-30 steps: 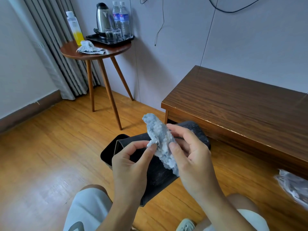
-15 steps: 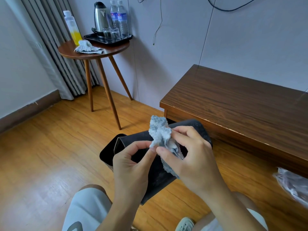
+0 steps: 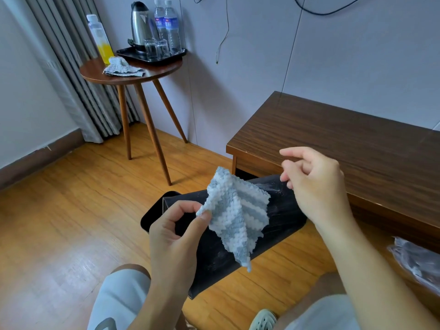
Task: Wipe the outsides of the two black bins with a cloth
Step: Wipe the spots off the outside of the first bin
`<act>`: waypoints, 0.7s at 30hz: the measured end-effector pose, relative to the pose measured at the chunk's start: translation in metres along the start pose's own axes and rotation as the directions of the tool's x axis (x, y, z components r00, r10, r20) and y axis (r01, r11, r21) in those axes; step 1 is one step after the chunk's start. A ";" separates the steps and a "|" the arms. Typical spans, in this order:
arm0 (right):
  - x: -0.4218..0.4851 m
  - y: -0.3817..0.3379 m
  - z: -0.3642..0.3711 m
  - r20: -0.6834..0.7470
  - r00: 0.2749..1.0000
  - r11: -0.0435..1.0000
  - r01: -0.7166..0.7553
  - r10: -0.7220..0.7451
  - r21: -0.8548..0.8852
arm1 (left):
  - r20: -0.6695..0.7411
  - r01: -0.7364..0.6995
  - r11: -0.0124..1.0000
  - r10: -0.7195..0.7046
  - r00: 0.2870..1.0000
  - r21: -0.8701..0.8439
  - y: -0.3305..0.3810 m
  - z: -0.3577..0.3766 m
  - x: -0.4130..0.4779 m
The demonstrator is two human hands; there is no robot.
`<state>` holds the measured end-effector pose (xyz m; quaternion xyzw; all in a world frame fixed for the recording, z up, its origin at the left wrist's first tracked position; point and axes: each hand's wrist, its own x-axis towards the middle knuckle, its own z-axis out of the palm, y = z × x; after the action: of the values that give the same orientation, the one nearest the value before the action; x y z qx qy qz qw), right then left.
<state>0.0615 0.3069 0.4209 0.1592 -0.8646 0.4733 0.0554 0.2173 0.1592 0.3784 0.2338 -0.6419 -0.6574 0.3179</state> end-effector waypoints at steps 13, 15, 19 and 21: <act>-0.010 0.005 0.017 0.137 0.965 0.880 0.259 -0.222 -0.398 | 0.065 0.040 0.994 -0.033 0.997 -0.106 -0.004 0.000 0.000; 0.001 0.005 0.015 0.001 0.945 0.821 0.284 -0.327 -0.496 | 0.065 0.070 0.988 -0.062 0.996 -0.135 -0.004 0.000 -0.002; -0.015 -0.006 0.020 0.019 0.937 0.853 0.327 -0.350 -0.406 | 0.066 0.138 0.968 -0.127 0.990 -0.209 -0.002 0.003 -0.006; -0.043 -0.014 0.027 0.044 0.944 0.882 0.321 -0.326 -0.345 | 0.065 0.155 0.962 -0.144 0.987 -0.226 -0.002 0.005 -0.006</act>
<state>0.1083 0.2868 0.4066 0.2851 -0.8952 0.2987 0.1675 0.2177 0.1668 0.3759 0.2271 -0.5494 -0.7550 0.2768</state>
